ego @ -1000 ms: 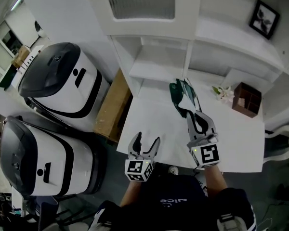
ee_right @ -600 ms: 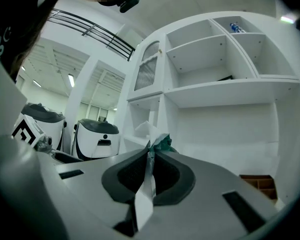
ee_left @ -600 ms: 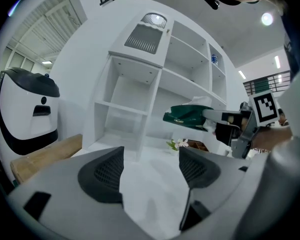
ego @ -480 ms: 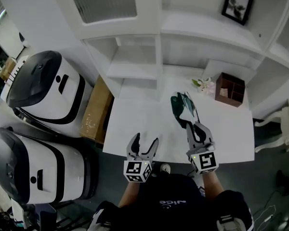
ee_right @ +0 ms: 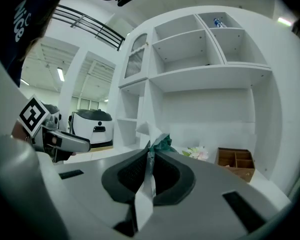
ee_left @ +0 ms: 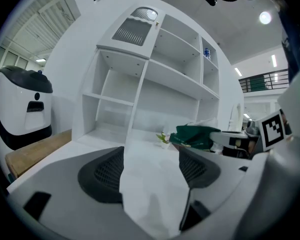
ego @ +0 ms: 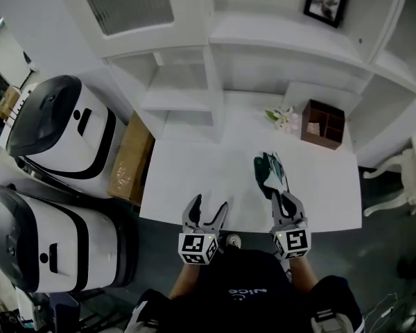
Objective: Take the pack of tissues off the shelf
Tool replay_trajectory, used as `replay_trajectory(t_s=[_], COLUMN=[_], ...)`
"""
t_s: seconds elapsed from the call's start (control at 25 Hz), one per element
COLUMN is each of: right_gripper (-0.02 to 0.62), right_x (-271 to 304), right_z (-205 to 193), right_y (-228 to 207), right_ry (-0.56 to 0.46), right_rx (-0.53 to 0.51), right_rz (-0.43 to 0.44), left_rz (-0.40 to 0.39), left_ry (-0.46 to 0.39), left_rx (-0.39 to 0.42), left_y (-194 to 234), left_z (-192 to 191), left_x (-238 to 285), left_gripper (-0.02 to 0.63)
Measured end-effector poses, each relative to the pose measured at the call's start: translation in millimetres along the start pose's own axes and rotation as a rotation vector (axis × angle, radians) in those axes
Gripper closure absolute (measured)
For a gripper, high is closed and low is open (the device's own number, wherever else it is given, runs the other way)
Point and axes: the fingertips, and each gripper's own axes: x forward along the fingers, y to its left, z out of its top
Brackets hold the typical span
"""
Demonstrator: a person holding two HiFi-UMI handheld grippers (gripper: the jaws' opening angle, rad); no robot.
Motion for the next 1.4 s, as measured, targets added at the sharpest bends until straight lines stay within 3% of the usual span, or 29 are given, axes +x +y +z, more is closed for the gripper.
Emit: replay_trajectory(t_s=[0.52, 0.68, 0.8, 0.88, 1.0, 1.16, 1.4], right_gripper=[0.574, 0.574, 0.574, 0.574, 0.574, 0.575, 0.577], right_x=[-0.1, 1.2, 1.4, 1.1, 0.9, 1.1, 2.3], right_z=[-3.0, 0.9, 0.4, -1.3, 1.1, 0.7, -3.0], right_y=[-3.2, 0.3, 0.1, -0.2, 1.0, 0.3, 1.5], right_ry=[0.005, -0.001, -0.005, -0.007, -0.016, -0.010, 0.006], right_rx=[-0.024, -0.034, -0.035, -0.037, -0.045, -0.034, -0.054], right_rz=[0.015, 0.030, 0.029, 0.031, 0.037, 0.036, 0.039], left_rz=[0.014, -0.006, 0.006, -0.001, -0.018, -0.024, 0.015], left_ry=[-0.024, -0.046, -0.050, -0.045, -0.042, -0.066, -0.060], left_rx=[0.029, -0.004, 0.009, 0.015, 0.004, -0.079, -0.041], left_y=[-5.2, -9.0, -8.2, -9.3, -11.2, -5.5, 2.0], left_z=[11.4, 15.0, 15.4, 14.8, 13.9, 15.1, 13.1], left_x=[0.9, 0.4, -0.7, -0.8, -0.8, -1.9, -3.7], left_gripper=[0.277, 0.395, 0.551, 0.601, 0.603, 0.603, 0.604])
